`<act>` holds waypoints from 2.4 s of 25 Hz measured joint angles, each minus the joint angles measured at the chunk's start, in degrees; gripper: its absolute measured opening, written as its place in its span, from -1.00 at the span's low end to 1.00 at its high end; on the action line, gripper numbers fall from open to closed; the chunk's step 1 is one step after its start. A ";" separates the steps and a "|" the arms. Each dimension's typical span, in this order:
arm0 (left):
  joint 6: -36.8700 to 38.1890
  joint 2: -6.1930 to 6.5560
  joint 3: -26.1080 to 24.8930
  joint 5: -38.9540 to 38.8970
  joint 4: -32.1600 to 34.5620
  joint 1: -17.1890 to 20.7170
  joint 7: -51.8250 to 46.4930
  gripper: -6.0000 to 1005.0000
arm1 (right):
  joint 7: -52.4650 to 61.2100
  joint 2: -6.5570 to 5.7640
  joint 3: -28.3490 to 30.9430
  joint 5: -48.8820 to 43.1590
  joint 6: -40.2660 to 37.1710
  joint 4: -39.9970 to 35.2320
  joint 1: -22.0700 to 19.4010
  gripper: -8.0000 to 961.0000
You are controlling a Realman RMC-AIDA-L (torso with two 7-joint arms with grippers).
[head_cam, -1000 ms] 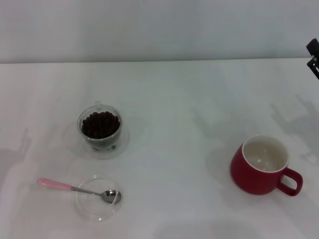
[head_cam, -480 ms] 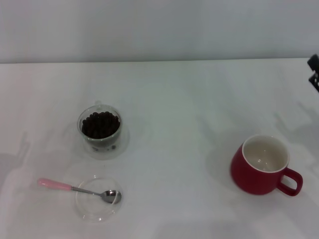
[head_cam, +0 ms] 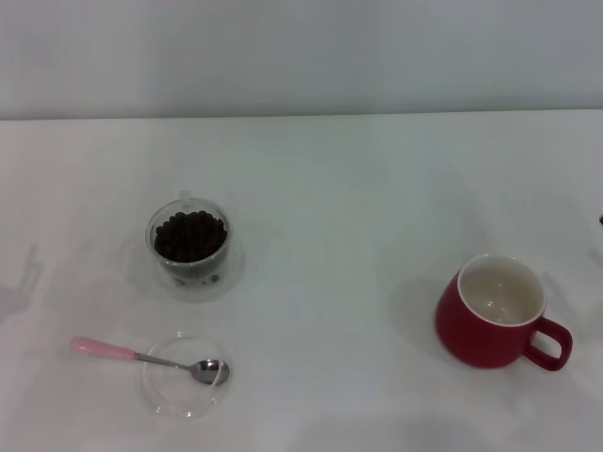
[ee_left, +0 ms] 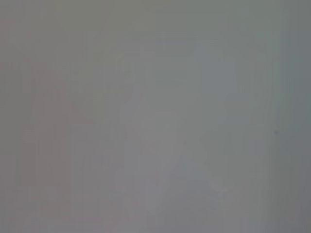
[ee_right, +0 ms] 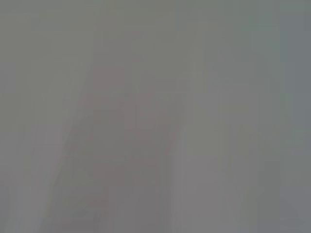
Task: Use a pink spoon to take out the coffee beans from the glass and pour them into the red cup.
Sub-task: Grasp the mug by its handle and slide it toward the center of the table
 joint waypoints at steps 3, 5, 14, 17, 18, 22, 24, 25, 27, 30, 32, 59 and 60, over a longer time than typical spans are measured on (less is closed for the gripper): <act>0.40 0.04 0.00 -0.07 0.58 0.02 0.00 0.48 | 0.02 0.35 -0.49 -2.24 -1.51 0.47 -2.02 0.68; 1.14 0.08 0.00 -0.25 1.40 0.02 -0.01 0.48 | 0.02 0.58 -0.93 -4.14 -2.09 1.36 -2.84 0.68; 2.33 0.11 0.00 -1.64 2.46 -0.38 -0.14 0.48 | 0.04 1.26 -4.47 -6.12 0.46 7.10 -2.57 0.68; 2.38 0.11 0.00 -1.64 2.48 -0.26 -0.13 0.48 | -0.13 1.28 -4.79 -6.14 1.79 7.20 -2.68 0.67; 2.41 0.11 0.00 -1.64 2.48 -0.15 -0.12 0.48 | -0.23 1.29 -4.79 -6.15 2.30 7.20 -2.73 0.67; 2.42 0.11 0.00 -1.64 2.50 0.00 -0.08 0.48 | -0.61 1.30 -5.09 -6.61 5.07 7.30 -2.78 0.67; 2.38 0.11 0.00 -1.64 2.51 0.06 -0.10 0.48 | -0.45 1.28 -5.50 -6.92 6.37 7.32 -2.70 0.67; 2.35 0.11 0.00 -1.64 2.51 0.17 -0.13 0.48 | -0.36 1.27 -5.75 -6.94 6.80 7.33 -2.67 0.67; 2.33 0.11 0.00 -1.64 2.51 0.47 -0.14 0.48 | -0.30 1.32 -6.18 -6.97 7.88 7.33 -2.61 0.67; 2.37 0.08 0.00 -1.64 2.51 0.84 -0.13 0.48 | -0.30 1.33 -6.28 -6.97 9.79 7.24 -2.47 0.67; 2.22 0.05 0.00 -1.64 2.51 1.14 -0.13 0.48 | -0.30 1.33 -6.29 -6.96 10.72 6.99 -2.44 0.67; 1.24 0.11 0.00 -1.63 3.52 1.95 -0.03 0.48 | -0.45 1.30 -4.88 -1.87 15.80 3.56 -1.59 0.35; 1.36 0.11 0.00 -1.63 3.77 1.97 -0.03 0.48 | -0.42 1.30 -4.88 -1.81 16.01 3.40 -1.51 0.35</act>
